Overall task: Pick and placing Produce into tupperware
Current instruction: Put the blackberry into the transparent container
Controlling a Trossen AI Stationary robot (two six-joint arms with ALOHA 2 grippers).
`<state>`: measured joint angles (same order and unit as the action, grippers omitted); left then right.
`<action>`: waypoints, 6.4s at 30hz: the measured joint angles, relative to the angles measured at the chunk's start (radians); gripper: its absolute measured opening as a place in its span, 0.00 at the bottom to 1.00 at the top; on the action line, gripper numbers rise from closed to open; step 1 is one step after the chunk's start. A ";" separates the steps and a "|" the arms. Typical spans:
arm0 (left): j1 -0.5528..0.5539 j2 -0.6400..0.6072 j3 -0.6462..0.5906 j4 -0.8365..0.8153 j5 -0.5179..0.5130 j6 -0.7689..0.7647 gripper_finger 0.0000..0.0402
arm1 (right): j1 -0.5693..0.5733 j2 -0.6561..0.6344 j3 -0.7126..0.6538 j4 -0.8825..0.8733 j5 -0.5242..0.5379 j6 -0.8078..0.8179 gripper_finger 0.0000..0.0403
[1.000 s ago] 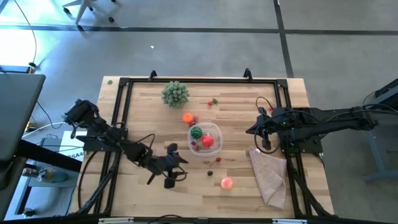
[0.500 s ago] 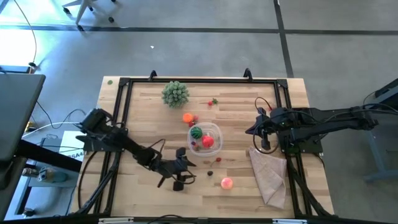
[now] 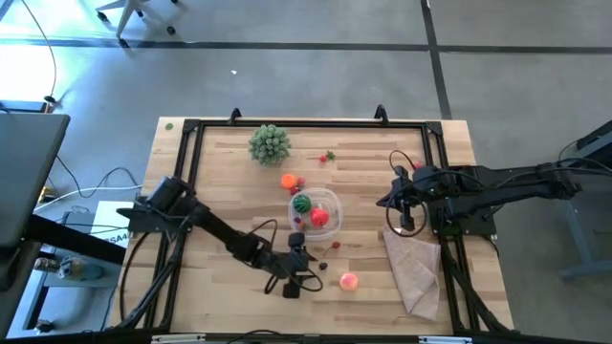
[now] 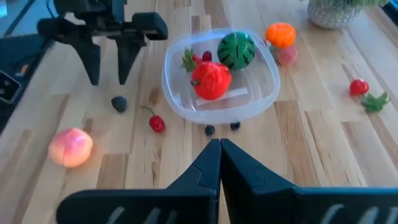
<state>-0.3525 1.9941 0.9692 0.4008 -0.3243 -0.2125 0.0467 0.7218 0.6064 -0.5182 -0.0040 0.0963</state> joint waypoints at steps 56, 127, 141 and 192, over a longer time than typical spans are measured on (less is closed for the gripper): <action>0.045 0.165 0.224 -0.195 0.046 -0.025 0.52 | 0.000 -0.002 0.000 -0.001 0.000 0.000 0.00; 0.069 -0.193 0.229 -0.567 -0.069 0.086 0.26 | 0.000 -0.002 0.000 0.002 0.000 0.000 0.00; 0.303 -0.298 0.226 -0.799 0.050 0.076 0.26 | 0.000 -0.001 0.000 0.001 0.000 0.000 0.00; 0.392 -0.177 0.122 -0.689 0.141 0.077 0.26 | 0.000 -0.001 0.000 -0.001 0.000 0.000 0.00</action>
<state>0.0391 1.8173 1.0908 -0.2886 -0.1829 -0.1356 0.0467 0.7208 0.6064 -0.5191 -0.0040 0.0963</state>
